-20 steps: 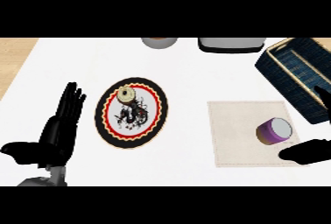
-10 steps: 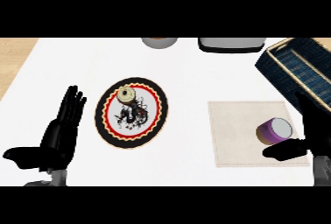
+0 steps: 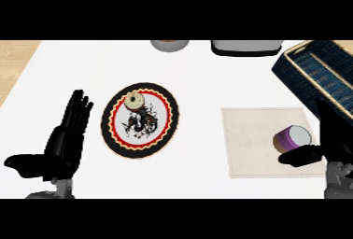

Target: Pick the can from the placemat and place it in the basket

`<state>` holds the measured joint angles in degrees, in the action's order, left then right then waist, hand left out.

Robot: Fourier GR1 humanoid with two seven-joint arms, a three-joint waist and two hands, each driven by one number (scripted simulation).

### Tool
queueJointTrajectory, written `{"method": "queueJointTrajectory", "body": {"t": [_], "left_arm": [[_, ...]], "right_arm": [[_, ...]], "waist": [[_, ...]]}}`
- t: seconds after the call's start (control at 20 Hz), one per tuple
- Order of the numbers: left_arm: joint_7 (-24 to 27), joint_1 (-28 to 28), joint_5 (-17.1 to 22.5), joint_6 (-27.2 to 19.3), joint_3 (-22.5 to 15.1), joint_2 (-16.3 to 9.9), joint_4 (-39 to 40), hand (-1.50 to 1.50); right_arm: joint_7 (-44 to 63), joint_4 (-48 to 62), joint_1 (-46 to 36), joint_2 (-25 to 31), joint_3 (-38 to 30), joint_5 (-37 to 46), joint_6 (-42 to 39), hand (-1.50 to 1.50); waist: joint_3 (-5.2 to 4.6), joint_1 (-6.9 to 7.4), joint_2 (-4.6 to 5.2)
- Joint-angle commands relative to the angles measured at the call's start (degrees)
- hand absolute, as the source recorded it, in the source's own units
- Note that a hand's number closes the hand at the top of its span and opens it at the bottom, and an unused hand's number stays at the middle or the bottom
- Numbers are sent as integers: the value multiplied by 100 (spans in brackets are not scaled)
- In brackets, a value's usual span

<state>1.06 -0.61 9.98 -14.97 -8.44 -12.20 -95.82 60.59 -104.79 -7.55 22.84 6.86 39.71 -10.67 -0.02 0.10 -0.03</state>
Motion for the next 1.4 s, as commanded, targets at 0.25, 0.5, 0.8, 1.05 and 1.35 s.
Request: {"method": "queueJointTrajectory", "body": {"t": [0.25,0.5,0.8,1.05,1.35], "left_arm": [[-46,236,-28,300,259,-1,-241,0],[-78,-135,68,482,514,22,151,0],[-280,129,-345,362,319,318,-301,0],[43,-278,-454,418,431,562,462,0],[-554,-404,-526,490,601,500,13,0]], "right_arm": [[48,452,127,-465,-109,438,-54,-150],[-256,1232,-128,-646,-261,527,27,-150],[-367,614,259,-660,-595,457,-322,-150],[-550,1126,-236,-740,-805,433,-421,-150],[-1006,1768,-179,-979,-772,840,124,-150]], "waist": [[1,10,0],[1,9,6],[1,-11,-2],[1,-11,4],[2,-2,3]]}}
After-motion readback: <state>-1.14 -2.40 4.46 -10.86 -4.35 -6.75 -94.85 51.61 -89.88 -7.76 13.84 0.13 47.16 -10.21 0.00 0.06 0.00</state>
